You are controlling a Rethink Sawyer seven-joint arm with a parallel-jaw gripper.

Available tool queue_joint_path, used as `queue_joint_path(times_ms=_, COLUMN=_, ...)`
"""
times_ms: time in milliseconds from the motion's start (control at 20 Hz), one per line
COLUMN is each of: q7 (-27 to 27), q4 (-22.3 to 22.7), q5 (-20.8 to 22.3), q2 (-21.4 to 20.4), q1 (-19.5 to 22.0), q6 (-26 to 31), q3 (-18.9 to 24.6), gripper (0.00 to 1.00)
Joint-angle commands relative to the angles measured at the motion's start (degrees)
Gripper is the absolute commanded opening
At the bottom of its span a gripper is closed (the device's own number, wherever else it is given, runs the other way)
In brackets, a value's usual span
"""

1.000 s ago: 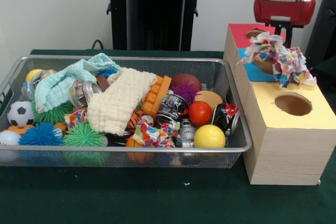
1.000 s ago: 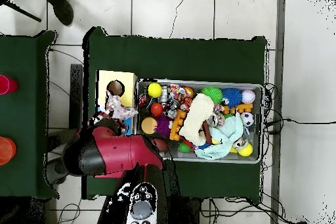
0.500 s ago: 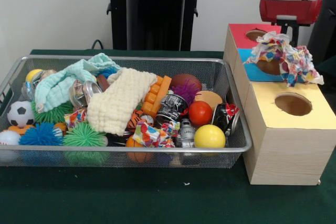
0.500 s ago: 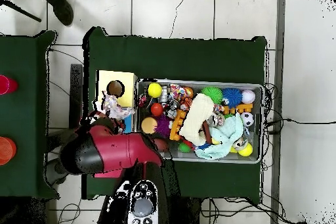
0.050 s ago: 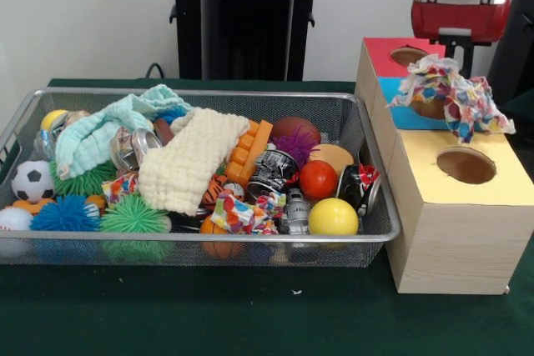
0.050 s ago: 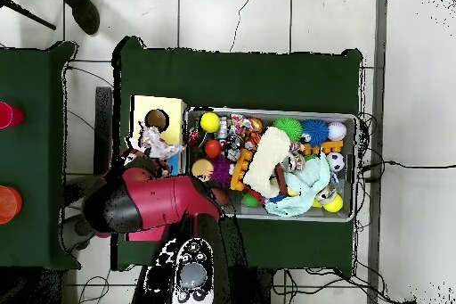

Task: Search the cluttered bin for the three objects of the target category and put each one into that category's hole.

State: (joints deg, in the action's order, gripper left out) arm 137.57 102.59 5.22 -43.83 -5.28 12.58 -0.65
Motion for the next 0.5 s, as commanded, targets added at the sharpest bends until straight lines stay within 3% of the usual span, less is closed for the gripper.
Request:
queue_joint_path(times_ms=50, q7=-6.3, q4=-5.5, q5=4.3, q2=0.8, q1=1.6, q6=10.2, q3=3.3, gripper=0.00)
queue_joint_path(times_ms=500, q7=-5.8, q4=-11.0, q5=5.9, q2=-1.7, q1=1.4, q6=16.1, q3=2.9, gripper=0.00)
